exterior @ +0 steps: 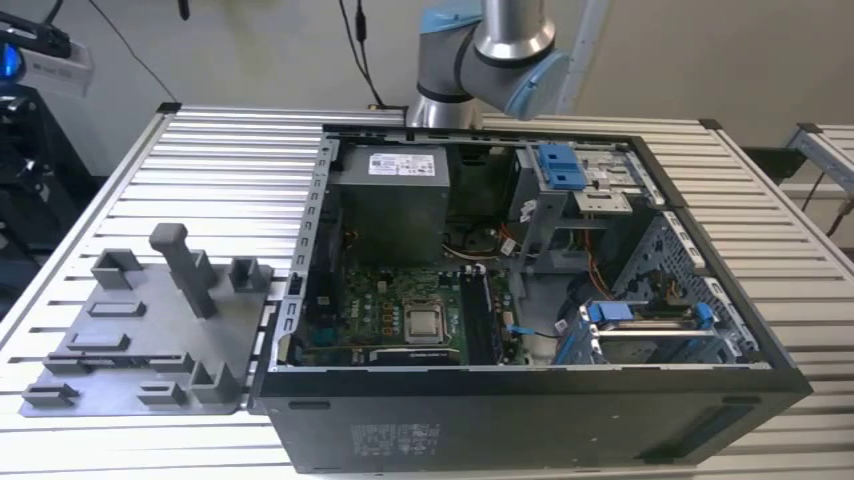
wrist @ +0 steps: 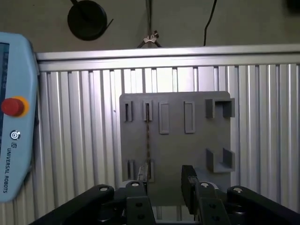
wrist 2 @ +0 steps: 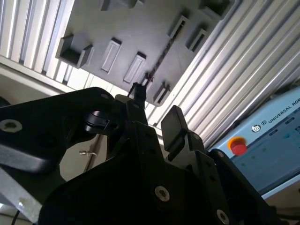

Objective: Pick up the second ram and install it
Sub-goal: 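Pick up the second ram and move it above second insertion slot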

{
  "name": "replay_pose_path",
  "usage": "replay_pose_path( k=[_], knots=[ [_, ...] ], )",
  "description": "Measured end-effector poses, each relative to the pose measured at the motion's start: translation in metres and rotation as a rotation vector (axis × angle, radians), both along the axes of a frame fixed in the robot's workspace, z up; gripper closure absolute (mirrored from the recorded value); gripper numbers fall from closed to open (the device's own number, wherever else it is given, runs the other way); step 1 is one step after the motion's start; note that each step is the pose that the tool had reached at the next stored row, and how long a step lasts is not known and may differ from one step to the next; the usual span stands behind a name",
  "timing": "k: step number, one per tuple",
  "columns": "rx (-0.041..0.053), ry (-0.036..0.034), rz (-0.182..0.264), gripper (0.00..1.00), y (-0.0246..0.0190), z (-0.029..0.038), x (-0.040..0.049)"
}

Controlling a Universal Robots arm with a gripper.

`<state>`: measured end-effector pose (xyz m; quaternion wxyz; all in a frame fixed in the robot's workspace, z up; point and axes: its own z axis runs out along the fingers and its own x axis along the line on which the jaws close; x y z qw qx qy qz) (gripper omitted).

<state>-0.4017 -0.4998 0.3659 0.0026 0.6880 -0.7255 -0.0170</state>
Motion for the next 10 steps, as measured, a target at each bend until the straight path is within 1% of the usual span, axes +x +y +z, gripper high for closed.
replay_pose_path(
  k=[10],
  knots=[
    [0.0,-0.0003,0.002,0.58,0.0001,-0.0098,-0.0002]
  ],
)
